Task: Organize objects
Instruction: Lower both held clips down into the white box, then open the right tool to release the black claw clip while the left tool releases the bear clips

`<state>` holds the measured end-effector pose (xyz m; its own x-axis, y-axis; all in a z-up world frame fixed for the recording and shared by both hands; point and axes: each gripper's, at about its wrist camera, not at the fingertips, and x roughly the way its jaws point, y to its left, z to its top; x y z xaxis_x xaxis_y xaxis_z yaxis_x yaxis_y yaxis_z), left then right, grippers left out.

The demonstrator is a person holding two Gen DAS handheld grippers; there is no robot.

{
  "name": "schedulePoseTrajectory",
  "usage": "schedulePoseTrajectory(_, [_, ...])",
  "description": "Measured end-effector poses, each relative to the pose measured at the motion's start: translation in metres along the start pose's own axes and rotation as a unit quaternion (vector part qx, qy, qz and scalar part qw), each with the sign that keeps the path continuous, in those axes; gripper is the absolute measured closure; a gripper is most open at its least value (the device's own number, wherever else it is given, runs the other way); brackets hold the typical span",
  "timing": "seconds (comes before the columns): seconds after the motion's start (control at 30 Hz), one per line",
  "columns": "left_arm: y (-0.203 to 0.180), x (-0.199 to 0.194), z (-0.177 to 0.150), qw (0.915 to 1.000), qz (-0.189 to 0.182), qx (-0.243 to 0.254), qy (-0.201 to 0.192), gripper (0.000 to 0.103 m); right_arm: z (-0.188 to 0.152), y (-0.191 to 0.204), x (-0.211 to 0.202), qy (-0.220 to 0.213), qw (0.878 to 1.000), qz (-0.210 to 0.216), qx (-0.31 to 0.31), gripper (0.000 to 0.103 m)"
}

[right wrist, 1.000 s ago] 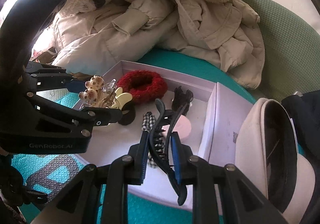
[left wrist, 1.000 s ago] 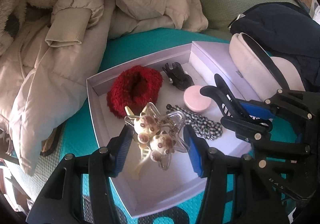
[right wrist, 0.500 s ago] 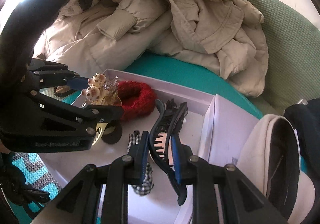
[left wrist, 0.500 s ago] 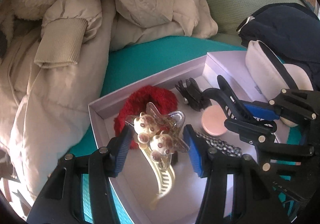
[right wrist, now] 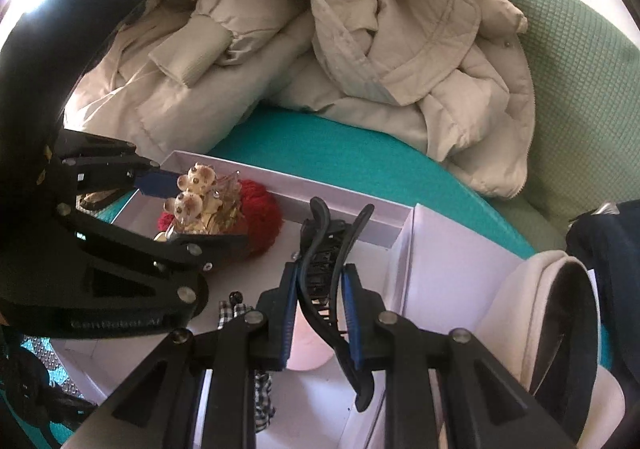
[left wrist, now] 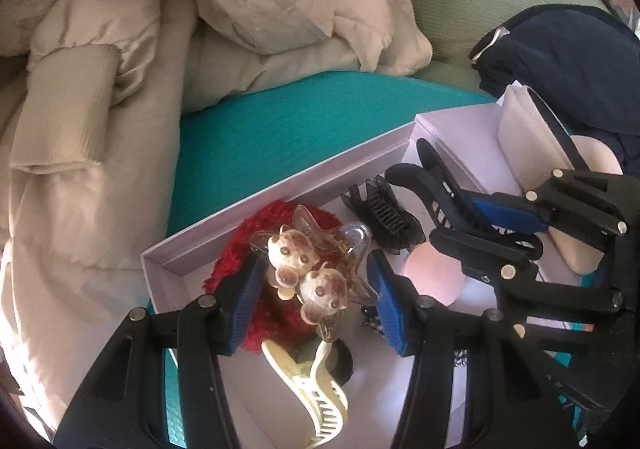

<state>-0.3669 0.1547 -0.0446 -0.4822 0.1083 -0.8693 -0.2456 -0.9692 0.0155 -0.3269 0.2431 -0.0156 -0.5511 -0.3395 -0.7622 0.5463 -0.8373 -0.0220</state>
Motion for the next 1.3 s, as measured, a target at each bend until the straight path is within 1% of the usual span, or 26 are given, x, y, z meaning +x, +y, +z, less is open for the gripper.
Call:
schedulePoseTrajectory(0.13, [-0.002,0.010,0.000,0.9999,-0.006,0.003,0.012,0.052,0.000,-0.004,0.005,0.005,1.000,0.003,0.005,0.082])
schedulePoseTrajectory(0.3, [-0.001,0.020,-0.003,0.9997,-0.013,0.002,0.023,0.052,-0.002,-0.004,0.010,0.015,1.000,0.017,0.008,0.082])
schedulePoseTrajectory(0.43, [-0.002,0.026,-0.004,0.9995,-0.009,0.007,0.030,0.052,-0.003,0.001,0.016,0.027,1.000,0.012,0.001,0.082])
schedulePoseTrajectory(0.63, [-0.001,0.033,-0.010,0.9993,-0.003,0.009,0.037,0.052,-0.004,0.004,0.024,0.037,0.999,0.015,-0.004,0.082])
schedulePoseTrajectory(0.87, [0.004,0.037,-0.014,0.9995,-0.008,-0.004,0.032,0.052,-0.006,0.007,0.032,0.060,0.998,0.009,-0.015,0.082])
schedulePoseTrajectory(0.97, [0.004,0.038,-0.016,0.9995,-0.008,-0.002,0.032,0.052,-0.008,0.007,0.034,0.072,0.997,0.007,-0.017,0.082])
schedulePoseTrajectory(1.2, [0.007,0.034,-0.016,0.9995,-0.014,-0.014,0.025,0.052,-0.009,0.005,0.030,0.072,0.997,0.003,-0.014,0.082])
schedulePoseTrajectory(1.27, [0.008,0.032,-0.015,0.9995,-0.016,-0.017,0.021,0.052,-0.010,0.005,0.027,0.073,0.997,0.004,-0.013,0.080])
schedulePoseTrajectory(1.3, [0.008,0.031,-0.014,0.9995,-0.016,-0.017,0.020,0.052,-0.010,0.005,0.025,0.074,0.997,0.002,-0.012,0.075])
